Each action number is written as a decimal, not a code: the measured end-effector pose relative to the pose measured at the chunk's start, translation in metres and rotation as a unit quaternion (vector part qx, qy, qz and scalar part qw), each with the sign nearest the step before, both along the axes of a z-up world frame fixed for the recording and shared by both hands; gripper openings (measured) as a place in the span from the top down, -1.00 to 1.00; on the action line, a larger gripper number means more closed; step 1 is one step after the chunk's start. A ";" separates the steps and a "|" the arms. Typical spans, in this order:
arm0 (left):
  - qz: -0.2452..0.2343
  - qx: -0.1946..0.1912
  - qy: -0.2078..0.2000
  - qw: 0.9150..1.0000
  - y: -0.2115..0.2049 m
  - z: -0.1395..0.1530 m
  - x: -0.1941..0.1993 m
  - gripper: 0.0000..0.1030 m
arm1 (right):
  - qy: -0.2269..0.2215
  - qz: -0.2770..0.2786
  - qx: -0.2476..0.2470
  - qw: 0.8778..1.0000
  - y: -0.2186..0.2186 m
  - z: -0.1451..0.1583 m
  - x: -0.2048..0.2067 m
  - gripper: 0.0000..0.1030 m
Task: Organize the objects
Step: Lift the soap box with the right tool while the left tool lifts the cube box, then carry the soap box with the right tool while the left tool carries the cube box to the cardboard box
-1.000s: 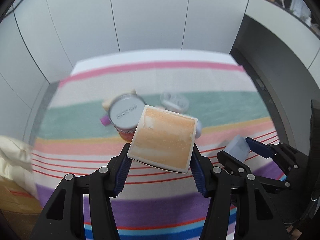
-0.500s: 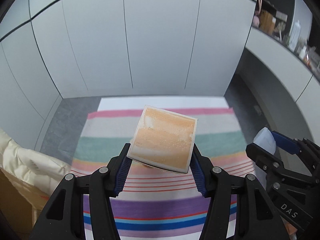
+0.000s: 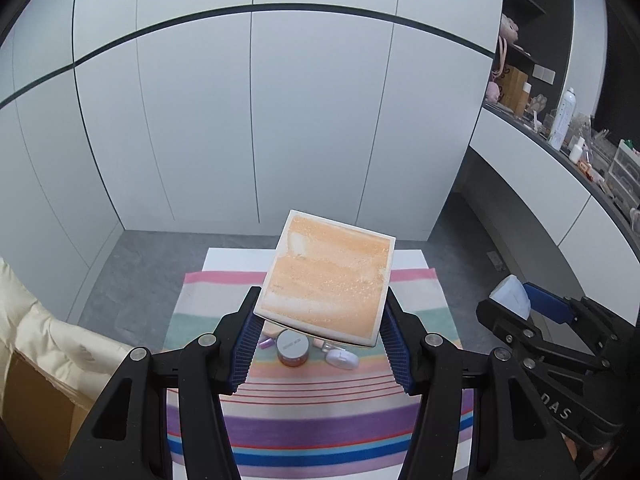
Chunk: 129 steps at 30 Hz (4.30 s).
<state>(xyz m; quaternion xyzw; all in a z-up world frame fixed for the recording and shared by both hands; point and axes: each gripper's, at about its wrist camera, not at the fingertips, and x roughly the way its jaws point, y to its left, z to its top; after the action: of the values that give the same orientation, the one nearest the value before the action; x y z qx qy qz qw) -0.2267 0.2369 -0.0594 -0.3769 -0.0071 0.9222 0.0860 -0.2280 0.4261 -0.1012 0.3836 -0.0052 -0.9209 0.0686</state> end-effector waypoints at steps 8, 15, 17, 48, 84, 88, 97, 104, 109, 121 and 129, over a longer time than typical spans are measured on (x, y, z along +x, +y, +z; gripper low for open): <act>0.017 -0.003 -0.008 1.000 -0.004 -0.003 0.007 -0.10 | -0.008 -0.011 0.000 1.000 0.002 0.002 0.008 -0.18; 0.024 -0.014 0.001 1.000 -0.012 0.006 0.028 -0.10 | -0.010 -0.024 0.008 1.000 0.005 0.009 0.024 -0.18; 0.024 -0.018 0.001 1.000 -0.014 0.010 0.037 -0.10 | -0.009 -0.024 0.007 1.000 0.007 0.012 0.031 -0.18; -0.065 -0.020 -0.025 0.997 -0.038 0.038 0.229 -0.10 | -0.031 -0.036 -0.038 0.998 0.029 0.015 0.229 -0.18; -0.017 -0.034 -0.051 0.998 -0.090 0.009 0.258 -0.10 | -0.070 -0.035 -0.015 0.997 0.016 -0.006 0.283 -0.18; -0.003 -0.035 -0.051 0.998 -0.101 0.008 0.260 -0.10 | -0.070 -0.014 -0.010 0.997 -0.001 -0.006 0.281 -0.18; 0.058 -0.033 -0.057 0.996 -0.157 0.002 0.274 -0.10 | -0.069 0.052 -0.012 0.996 -0.061 -0.006 0.269 -0.18; 0.126 -0.033 -0.062 0.989 -0.216 -0.002 0.295 -0.10 | -0.071 0.132 -0.010 0.989 -0.133 -0.010 0.266 -0.18; 0.185 -0.034 -0.069 0.980 -0.263 -0.009 0.317 -0.10 | -0.074 0.199 -0.010 0.977 -0.190 -0.017 0.269 -0.18; 0.291 -0.028 -0.094 0.952 -0.358 -0.031 0.362 -0.10 | -0.097 0.349 0.008 0.932 -0.320 -0.036 0.293 -0.18; 0.287 -0.008 -0.109 0.952 -0.372 -0.053 0.348 -0.10 | -0.106 0.372 0.014 0.922 -0.347 -0.044 0.293 -0.18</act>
<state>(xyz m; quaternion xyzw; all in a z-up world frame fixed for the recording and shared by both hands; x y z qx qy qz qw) 0.1216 -0.1354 -0.1121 -0.4583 -0.1173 0.8611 -0.1866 0.0654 0.0795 -0.1455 0.4540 0.1433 -0.7833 0.3998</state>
